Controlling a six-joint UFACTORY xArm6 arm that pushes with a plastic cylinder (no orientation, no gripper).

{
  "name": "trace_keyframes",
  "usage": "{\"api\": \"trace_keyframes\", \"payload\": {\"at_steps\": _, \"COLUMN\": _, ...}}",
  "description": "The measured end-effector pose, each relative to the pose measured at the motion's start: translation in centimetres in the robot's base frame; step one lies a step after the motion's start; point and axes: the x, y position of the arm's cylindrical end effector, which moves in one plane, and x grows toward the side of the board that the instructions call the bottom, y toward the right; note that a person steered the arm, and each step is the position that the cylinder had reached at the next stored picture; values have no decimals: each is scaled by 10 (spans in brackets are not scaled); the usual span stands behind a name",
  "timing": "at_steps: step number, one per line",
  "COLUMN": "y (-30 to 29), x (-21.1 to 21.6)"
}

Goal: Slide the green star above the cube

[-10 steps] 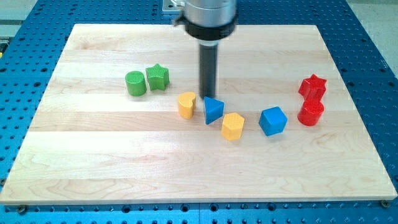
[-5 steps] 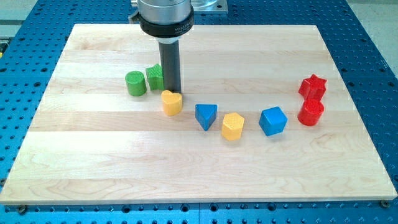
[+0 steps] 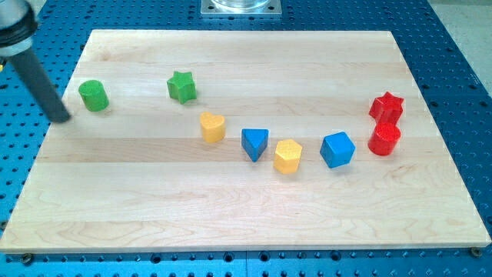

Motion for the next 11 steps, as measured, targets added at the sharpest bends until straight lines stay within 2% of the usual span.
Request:
{"api": "trace_keyframes", "payload": {"at_steps": 1, "y": 87, "x": -3}}
{"api": "trace_keyframes", "payload": {"at_steps": 2, "y": 112, "x": -3}}
{"api": "trace_keyframes", "payload": {"at_steps": 3, "y": 68, "x": -13}}
{"api": "trace_keyframes", "payload": {"at_steps": 5, "y": 244, "x": -47}}
{"api": "trace_keyframes", "payload": {"at_steps": 6, "y": 199, "x": -61}}
{"api": "trace_keyframes", "payload": {"at_steps": 7, "y": 218, "x": -79}}
{"api": "trace_keyframes", "payload": {"at_steps": 8, "y": 308, "x": -81}}
{"api": "trace_keyframes", "payload": {"at_steps": 10, "y": 263, "x": -64}}
{"api": "trace_keyframes", "payload": {"at_steps": 11, "y": 319, "x": -51}}
